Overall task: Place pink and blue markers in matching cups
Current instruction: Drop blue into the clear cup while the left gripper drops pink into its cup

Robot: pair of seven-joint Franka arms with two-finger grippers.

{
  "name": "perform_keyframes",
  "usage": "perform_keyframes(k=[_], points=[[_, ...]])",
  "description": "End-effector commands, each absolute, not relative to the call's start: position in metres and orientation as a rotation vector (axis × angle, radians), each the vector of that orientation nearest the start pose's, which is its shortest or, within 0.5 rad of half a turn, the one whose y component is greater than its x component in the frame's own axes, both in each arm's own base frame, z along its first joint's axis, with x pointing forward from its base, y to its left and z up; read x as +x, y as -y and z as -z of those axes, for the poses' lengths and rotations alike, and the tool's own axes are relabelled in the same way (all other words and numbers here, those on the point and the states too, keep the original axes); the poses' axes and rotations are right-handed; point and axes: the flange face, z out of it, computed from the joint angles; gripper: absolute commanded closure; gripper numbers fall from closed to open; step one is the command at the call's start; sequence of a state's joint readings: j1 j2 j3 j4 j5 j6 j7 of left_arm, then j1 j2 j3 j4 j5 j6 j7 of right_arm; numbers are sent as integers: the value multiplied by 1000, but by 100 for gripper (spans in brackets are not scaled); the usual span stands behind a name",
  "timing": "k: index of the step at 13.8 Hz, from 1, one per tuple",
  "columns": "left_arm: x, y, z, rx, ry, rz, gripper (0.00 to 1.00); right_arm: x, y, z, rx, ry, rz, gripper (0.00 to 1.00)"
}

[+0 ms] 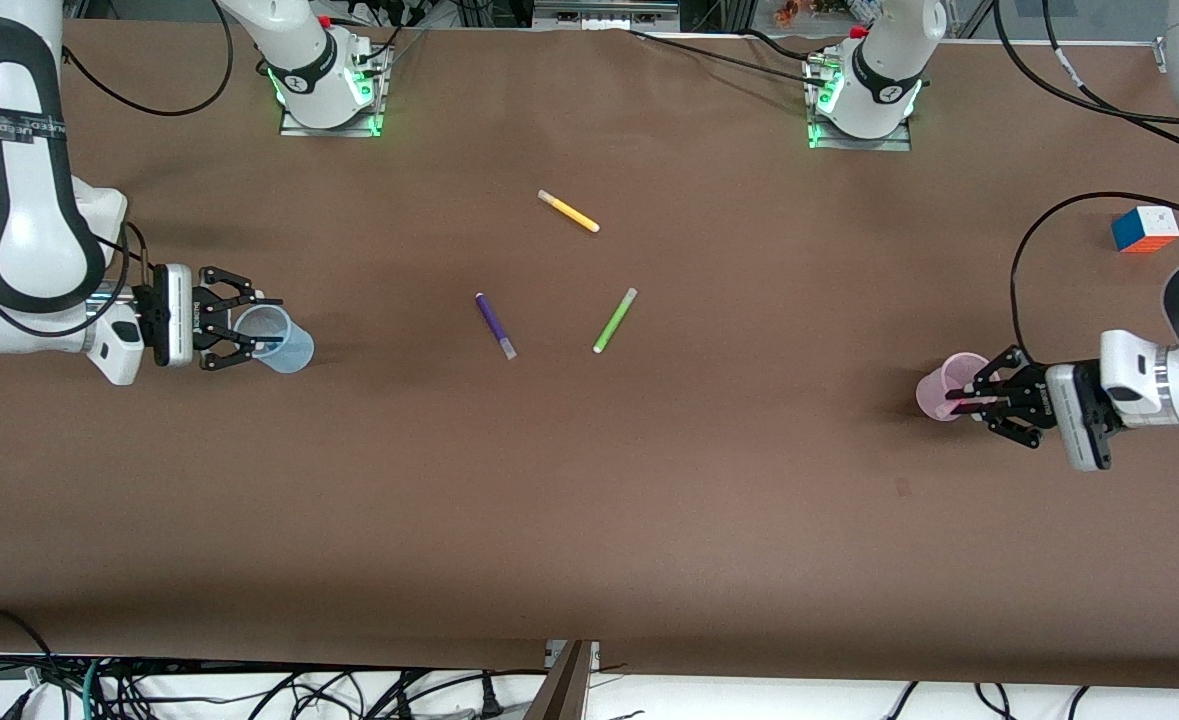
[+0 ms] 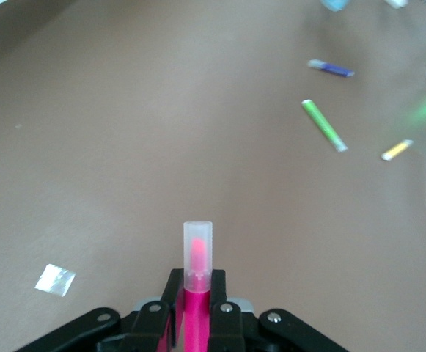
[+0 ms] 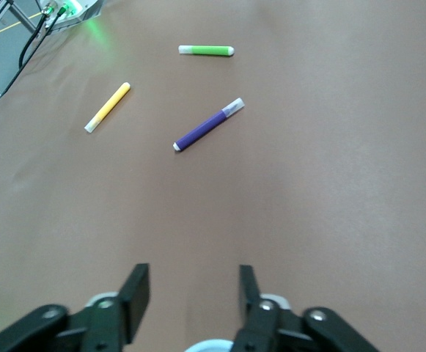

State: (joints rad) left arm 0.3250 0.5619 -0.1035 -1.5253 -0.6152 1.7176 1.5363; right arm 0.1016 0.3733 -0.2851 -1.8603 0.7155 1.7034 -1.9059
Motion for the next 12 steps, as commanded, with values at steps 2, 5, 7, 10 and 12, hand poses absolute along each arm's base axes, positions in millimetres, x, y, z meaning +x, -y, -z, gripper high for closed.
perform_keyframes(k=[2,5,7,10,12], points=[[644,-140,-287,1816,1311,-520,100,605,40,-366,-2032,1326,240,0],[634,-158,-265,1710,1332,-600,100,626,50,-413,-2334,1176,37,0],[626,-174,-262,1676,1337,-625,100,629,50,-432,-2507,900,-100,0],[621,-192,-245,1637,1361,-672,100,627,45,-450,-2736,641,-292,0],[619,-191,-239,1620,1370,-680,100,619,30,-464,-2856,442,-391,0]])
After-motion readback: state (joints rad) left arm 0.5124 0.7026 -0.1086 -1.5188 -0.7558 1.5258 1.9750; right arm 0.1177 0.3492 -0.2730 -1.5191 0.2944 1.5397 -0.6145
